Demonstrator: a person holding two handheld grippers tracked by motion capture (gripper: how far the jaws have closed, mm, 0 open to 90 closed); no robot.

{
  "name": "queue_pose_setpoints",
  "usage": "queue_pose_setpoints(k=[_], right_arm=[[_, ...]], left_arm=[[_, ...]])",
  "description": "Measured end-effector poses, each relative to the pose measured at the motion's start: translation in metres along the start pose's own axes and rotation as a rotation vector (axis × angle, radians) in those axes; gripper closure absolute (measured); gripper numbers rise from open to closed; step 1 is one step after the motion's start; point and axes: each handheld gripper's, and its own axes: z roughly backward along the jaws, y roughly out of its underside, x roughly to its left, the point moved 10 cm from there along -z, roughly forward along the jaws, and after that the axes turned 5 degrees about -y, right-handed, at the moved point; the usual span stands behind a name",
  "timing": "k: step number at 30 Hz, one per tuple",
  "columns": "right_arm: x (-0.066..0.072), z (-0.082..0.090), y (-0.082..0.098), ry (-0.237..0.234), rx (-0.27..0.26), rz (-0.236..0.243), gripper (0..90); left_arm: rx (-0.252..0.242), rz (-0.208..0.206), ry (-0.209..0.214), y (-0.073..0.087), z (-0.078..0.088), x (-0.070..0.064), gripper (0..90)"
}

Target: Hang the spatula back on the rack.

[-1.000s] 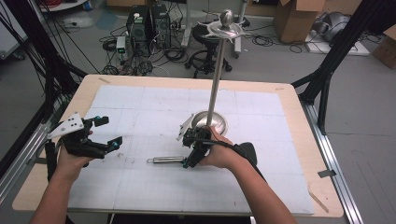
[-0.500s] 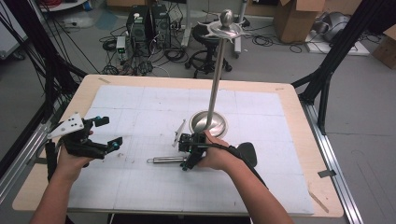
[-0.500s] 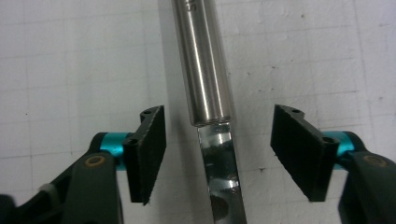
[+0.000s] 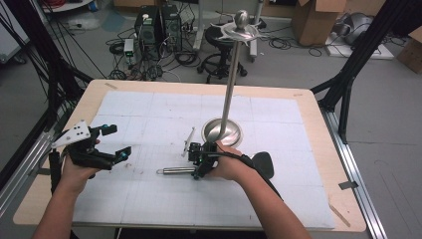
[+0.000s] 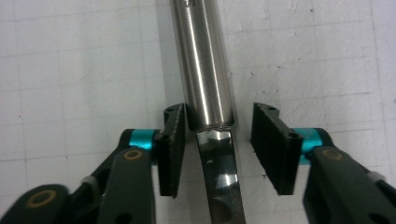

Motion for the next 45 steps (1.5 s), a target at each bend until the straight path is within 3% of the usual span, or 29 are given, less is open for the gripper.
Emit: queue_pose_setpoints(k=[3,4,6,14,15,16,17,22,24,25,29,31,34,35,41,45], right_arm=[[0.001,0.000,-0.001,0.007,0.003,0.010,59.3],[0.004,0.000,0.001,-0.005,0.016,-0.011,60.0],[0.003,0.000,-0.001,0.009,0.009,0.019,60.3],[0.006,-0.001,-0.001,0.010,0.003,0.033,67.6],[0.007,0.000,0.001,0.009,0.010,0.015,67.9],[0.006,0.000,0.000,0.008,-0.001,0.033,68.0],[0.008,0.000,0.001,0.003,0.007,0.008,68.2],[0.006,0.000,0.000,-0.004,-0.006,0.030,68.5],[0.007,0.003,0.001,0.008,-0.001,0.011,68.6],[0.003,0.004,-0.002,0.019,-0.021,0.054,68.6],[0.005,0.020,-0.002,0.023,-0.063,0.030,68.7],[0.004,0.032,-0.004,0.032,-0.111,0.049,68.7],[0.007,0.053,0.000,0.038,-0.151,-0.008,68.9],[0.003,0.060,-0.002,0.056,-0.183,0.033,68.9],[0.003,0.101,0.006,0.076,-0.305,-0.003,68.9],[0.005,0.122,0.009,0.087,-0.382,0.005,69.1]], left_arm=[[-0.001,0.002,0.000,0.000,0.000,0.000,1.7],[-0.001,0.003,-0.001,0.000,0.000,0.000,1.8],[0.000,0.002,-0.001,0.000,0.000,0.000,1.7],[0.005,-0.001,-0.003,0.001,0.000,0.000,1.7],[0.005,0.000,-0.005,0.001,-0.001,0.000,1.7],[0.006,-0.001,-0.004,0.001,-0.001,0.000,1.7],[0.006,0.000,-0.003,0.001,-0.001,-0.001,1.8],[0.005,0.000,-0.002,0.001,0.001,0.000,1.7],[0.007,-0.001,-0.004,0.001,0.001,0.001,1.7],[0.008,0.002,-0.007,0.002,0.001,0.001,1.7],[0.009,0.000,-0.008,0.002,0.001,0.001,1.7],[0.007,0.001,-0.007,0.002,0.001,0.001,1.7],[0.007,0.000,-0.008,0.002,0.001,0.000,1.7],[0.007,0.000,-0.008,0.002,0.001,0.000,1.7],[0.007,0.002,-0.009,0.002,0.001,0.000,1.7],[0.010,0.002,-0.007,0.003,0.001,0.000,1.7]])
